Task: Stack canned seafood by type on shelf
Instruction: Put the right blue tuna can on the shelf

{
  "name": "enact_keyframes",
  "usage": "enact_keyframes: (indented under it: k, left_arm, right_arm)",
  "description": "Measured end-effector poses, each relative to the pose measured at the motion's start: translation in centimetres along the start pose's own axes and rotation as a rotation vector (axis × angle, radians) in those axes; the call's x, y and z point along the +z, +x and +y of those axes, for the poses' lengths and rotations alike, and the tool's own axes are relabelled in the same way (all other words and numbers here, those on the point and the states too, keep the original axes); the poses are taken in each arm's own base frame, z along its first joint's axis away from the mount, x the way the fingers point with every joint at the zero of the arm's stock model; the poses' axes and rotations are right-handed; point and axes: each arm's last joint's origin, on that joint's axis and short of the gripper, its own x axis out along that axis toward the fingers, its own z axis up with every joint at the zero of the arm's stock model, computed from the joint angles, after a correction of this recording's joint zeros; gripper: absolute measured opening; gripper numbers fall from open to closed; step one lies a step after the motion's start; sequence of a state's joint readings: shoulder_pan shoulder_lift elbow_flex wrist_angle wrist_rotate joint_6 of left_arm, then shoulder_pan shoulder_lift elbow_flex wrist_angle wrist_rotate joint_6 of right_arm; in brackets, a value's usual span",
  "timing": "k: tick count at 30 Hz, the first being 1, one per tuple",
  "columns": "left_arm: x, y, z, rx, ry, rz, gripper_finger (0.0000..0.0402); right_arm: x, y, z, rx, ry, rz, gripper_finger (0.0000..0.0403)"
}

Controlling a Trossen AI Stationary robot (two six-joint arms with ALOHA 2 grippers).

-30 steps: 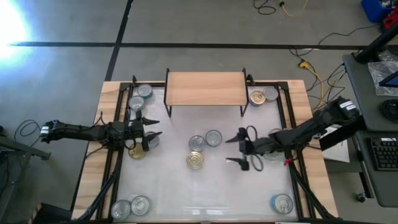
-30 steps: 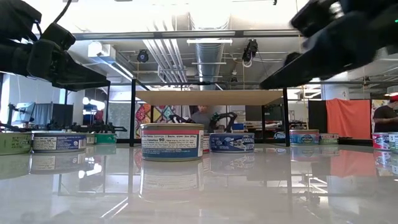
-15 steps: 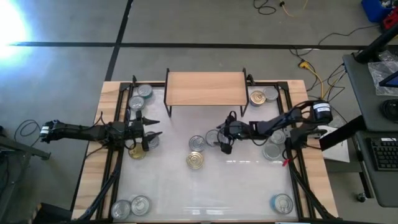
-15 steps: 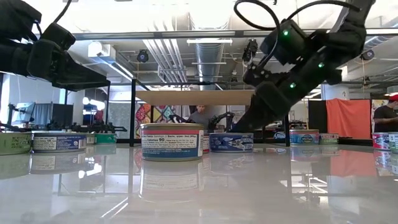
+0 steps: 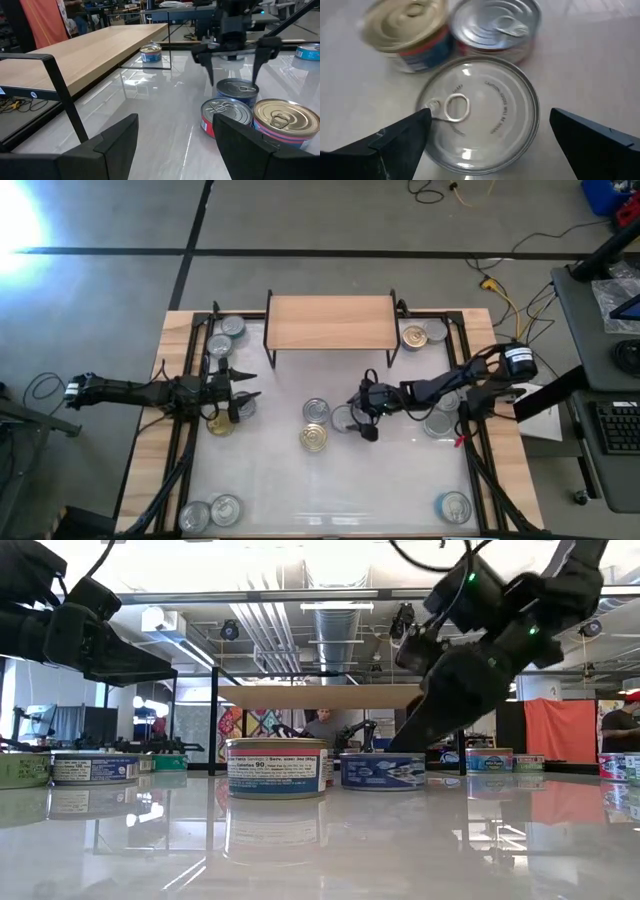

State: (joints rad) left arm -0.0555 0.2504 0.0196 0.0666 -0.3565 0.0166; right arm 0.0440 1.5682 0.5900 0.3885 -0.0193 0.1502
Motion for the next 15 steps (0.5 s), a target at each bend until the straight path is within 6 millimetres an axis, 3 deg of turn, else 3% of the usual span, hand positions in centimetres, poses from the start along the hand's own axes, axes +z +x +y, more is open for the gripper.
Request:
enact_keyframes:
  k: [10, 12, 15]
  left_arm:
    - [0.6, 0.0, 0.2, 0.048, 0.075, -0.055, 0.0240]
    - [1.5, -0.1, 0.2, 0.047, -0.039, -0.147, 0.0240]
    - [2.7, -0.3, 0.2, -0.007, -0.344, -0.272, 0.0240]
  right_arm:
    - [0.5, -3.4, 2.8, 0.048, -0.030, 0.058, 0.0400]
    - [0.5, -4.2, 3.1, 0.035, -0.032, 0.084, 0.0400]
    - [0.3, -5.2, 3.0, -0.021, -0.026, 0.112, 0.0400]
